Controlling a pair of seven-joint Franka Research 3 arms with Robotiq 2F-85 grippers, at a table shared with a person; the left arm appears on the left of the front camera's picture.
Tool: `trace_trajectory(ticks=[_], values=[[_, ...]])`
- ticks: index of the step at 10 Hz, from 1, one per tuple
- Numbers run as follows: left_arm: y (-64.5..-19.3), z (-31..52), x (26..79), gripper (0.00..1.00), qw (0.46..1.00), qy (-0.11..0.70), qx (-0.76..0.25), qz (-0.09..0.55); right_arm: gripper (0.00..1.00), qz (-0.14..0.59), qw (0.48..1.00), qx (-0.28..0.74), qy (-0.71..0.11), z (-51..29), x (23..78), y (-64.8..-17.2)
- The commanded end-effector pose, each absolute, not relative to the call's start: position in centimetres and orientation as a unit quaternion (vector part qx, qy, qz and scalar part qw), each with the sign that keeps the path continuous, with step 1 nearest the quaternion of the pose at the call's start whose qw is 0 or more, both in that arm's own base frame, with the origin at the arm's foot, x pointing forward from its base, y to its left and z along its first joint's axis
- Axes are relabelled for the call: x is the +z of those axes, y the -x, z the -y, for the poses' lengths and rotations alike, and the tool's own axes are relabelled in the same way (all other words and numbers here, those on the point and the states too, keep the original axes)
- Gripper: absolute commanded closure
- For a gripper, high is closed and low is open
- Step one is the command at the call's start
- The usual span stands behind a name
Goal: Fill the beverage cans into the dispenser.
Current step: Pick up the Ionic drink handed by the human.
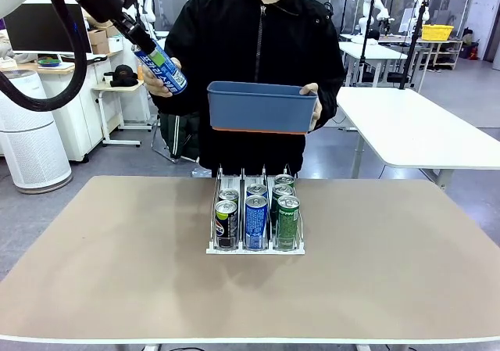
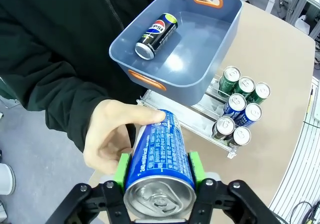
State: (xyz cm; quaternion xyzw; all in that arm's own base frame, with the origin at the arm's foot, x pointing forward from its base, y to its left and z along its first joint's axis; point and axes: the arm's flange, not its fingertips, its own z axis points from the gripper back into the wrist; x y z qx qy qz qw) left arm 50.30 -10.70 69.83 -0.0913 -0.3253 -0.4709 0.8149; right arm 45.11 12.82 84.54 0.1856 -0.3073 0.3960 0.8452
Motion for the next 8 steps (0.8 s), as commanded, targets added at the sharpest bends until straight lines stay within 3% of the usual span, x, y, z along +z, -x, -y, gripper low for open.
trace_trajectory(ticks=[1, 2, 4, 5, 8], values=[[-49.63, 10.51, 69.92, 0.95, 0.824, 0.085, -0.468, 0.308, 0.0, 0.306, 0.845, 0.397, -0.186, -12.82, 84.53, -45.02], [-49.49, 10.59, 69.98, 1.0, 0.825, 0.091, -0.468, 0.303, 0.0, 0.306, 0.845, 0.397, -0.186, -12.82, 84.53, -45.02], [-49.53, 10.35, 70.2, 1.0, 0.823, 0.098, -0.47, 0.303, 0.0, 0.306, 0.845, 0.397, -0.186, -12.82, 84.53, -45.02], [-49.53, 10.43, 70.33, 0.62, 0.825, 0.108, -0.464, 0.305, 0.0, 0.306, 0.845, 0.397, -0.186, -12.82, 84.53, -45.02], [-49.93, 10.7, 69.87, 0.62, 0.819, 0.096, -0.471, 0.314, 0.0, 0.306, 0.845, 0.397, -0.186, -12.82, 84.53, -45.02]])
